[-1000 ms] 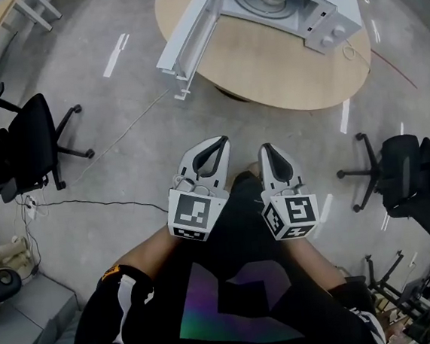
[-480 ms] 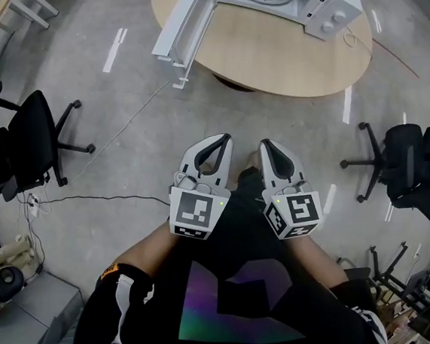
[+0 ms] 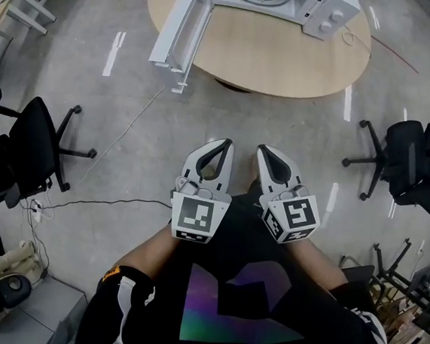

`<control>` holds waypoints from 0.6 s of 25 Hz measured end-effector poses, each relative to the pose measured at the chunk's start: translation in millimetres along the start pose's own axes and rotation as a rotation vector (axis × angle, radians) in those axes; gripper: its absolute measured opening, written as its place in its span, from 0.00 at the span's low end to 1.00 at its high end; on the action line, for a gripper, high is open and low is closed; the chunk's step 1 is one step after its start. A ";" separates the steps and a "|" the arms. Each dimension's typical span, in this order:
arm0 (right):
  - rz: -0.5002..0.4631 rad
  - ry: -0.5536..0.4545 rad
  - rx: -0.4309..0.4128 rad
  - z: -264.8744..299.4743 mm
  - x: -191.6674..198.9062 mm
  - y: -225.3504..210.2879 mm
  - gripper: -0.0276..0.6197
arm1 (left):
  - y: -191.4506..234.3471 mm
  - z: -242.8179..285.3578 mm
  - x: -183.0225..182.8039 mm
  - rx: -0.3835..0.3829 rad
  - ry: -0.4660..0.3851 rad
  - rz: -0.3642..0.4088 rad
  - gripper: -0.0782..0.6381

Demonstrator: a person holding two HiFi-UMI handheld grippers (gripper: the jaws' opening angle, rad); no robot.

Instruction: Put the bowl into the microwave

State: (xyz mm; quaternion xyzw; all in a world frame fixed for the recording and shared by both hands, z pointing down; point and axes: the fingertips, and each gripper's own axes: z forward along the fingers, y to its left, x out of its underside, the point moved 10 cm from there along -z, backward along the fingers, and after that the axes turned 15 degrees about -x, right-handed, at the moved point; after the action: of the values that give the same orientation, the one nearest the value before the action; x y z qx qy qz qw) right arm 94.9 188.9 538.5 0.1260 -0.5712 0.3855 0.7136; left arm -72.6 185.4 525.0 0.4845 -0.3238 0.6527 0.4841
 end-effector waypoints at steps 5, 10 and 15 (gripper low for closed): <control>0.002 0.008 -0.001 3.0 4.7 3.1 0.07 | 6.5 3.0 7.7 0.001 0.013 -0.014 0.17; 0.027 0.021 0.015 5.9 7.1 2.4 0.07 | 11.8 2.6 8.1 -0.003 0.004 -0.013 0.17; 0.027 0.027 0.010 10.3 2.4 2.7 0.07 | 17.4 1.2 4.8 -0.018 -0.004 -0.015 0.17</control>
State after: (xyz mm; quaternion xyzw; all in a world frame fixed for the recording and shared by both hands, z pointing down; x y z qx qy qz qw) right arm 85.8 185.3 543.3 0.1165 -0.5613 0.3993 0.7154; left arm -88.9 180.2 530.7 0.4838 -0.3270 0.6452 0.4926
